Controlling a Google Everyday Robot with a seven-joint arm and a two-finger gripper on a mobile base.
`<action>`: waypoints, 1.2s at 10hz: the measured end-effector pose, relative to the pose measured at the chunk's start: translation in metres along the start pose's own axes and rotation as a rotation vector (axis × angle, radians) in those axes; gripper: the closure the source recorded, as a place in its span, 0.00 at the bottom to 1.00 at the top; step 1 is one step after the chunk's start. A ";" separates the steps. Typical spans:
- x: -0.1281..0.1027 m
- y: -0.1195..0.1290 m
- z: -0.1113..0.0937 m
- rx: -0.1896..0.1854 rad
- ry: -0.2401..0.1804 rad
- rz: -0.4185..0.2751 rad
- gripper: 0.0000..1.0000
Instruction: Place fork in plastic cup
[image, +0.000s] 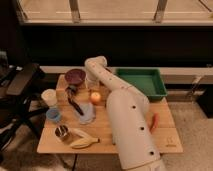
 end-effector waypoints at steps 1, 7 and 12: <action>0.000 0.000 -0.001 0.000 0.003 0.006 0.93; 0.003 0.009 -0.007 -0.045 -0.011 -0.007 1.00; 0.002 0.012 -0.099 -0.129 -0.132 -0.016 1.00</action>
